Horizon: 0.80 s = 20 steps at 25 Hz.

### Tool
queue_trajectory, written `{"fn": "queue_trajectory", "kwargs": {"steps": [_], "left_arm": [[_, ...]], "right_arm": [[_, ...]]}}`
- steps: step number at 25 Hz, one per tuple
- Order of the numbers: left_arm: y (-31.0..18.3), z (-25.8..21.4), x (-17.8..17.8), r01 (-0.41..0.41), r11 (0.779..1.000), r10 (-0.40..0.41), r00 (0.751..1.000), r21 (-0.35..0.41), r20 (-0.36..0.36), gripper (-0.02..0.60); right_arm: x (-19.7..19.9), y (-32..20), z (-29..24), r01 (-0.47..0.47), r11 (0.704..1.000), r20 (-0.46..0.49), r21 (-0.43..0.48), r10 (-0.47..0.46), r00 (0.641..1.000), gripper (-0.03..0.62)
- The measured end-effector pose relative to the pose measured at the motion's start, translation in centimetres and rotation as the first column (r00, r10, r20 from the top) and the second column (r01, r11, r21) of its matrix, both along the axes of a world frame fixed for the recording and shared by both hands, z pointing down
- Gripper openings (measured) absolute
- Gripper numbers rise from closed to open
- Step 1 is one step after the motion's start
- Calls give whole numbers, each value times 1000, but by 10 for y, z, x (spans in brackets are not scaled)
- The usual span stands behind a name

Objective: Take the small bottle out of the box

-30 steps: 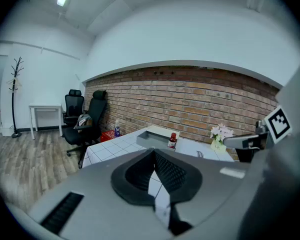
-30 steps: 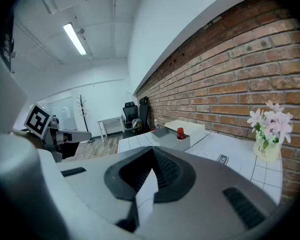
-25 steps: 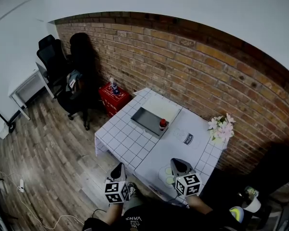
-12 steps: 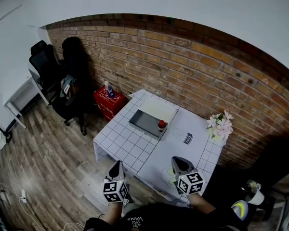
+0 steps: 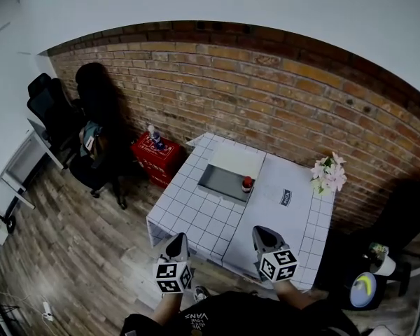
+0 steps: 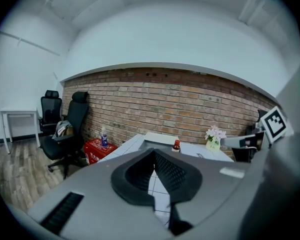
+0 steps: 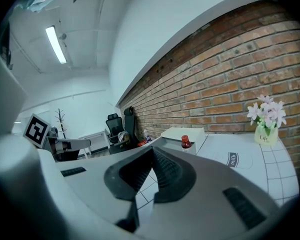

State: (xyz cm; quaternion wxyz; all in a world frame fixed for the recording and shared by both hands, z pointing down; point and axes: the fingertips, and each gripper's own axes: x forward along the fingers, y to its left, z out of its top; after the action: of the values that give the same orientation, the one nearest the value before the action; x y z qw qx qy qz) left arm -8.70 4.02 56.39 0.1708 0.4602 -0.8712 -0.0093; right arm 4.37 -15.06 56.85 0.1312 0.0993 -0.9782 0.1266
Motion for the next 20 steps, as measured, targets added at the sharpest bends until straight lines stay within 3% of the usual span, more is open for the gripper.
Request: {"fn": "queue_trajectory", "kwargs": {"steps": [11, 20], "left_arm": [[26, -1, -59, -146, 989, 146, 989, 27, 6, 11], [26, -1, -78, -244, 969, 244, 970, 43, 6, 11]], "right_arm": [[-45, 46, 9, -133, 991, 14, -9, 133, 991, -2], [-55, 65, 13, -202, 979, 8, -12, 202, 979, -2]]}}
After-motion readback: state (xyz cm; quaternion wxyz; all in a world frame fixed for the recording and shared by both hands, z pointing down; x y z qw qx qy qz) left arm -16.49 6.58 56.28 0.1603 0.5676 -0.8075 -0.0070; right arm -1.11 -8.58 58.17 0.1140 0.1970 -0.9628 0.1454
